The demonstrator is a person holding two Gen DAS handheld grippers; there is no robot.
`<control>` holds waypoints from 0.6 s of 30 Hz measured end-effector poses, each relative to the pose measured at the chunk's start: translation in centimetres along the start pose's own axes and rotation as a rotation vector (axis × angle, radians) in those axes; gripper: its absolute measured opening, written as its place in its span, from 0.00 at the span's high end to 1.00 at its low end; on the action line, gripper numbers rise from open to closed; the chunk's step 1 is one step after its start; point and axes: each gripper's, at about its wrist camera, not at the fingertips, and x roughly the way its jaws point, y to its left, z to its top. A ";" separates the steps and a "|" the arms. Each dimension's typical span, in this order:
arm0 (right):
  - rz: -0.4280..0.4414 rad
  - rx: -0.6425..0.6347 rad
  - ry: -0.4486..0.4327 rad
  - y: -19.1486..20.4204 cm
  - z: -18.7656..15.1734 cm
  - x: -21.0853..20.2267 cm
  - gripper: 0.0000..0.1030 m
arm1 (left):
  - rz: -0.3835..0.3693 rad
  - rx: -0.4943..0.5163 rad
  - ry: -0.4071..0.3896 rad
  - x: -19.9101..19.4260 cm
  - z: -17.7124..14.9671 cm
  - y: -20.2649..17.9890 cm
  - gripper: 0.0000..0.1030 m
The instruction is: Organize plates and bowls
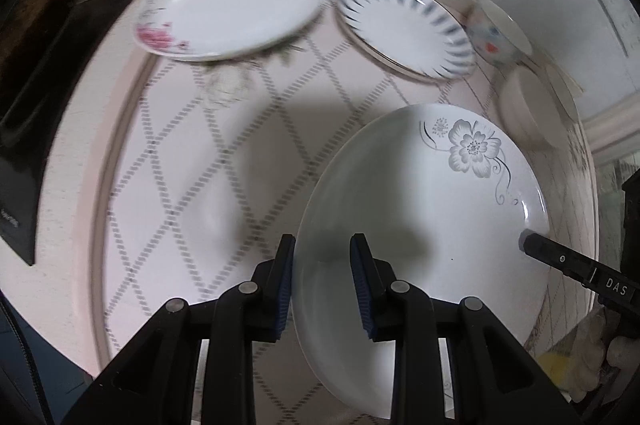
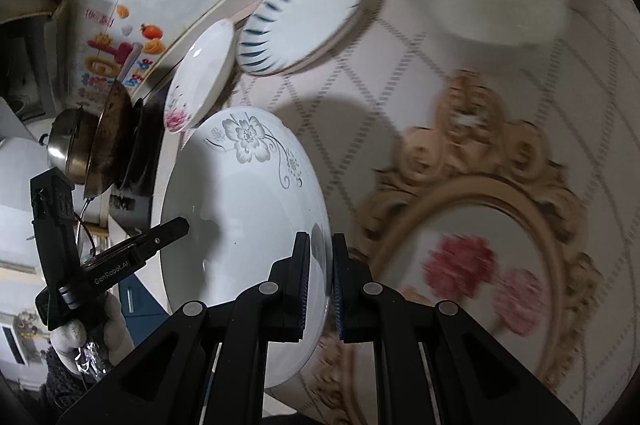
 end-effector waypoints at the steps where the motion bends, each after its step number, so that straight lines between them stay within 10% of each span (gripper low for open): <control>1: -0.006 0.010 -0.003 -0.7 -0.3 -0.3 0.88 | -0.004 0.012 0.008 0.4 -0.1 -0.7 0.76; 18: -0.019 0.084 -0.039 -7.3 -1.5 -1.0 0.88 | 0.062 0.098 0.036 5.1 0.8 -5.5 0.76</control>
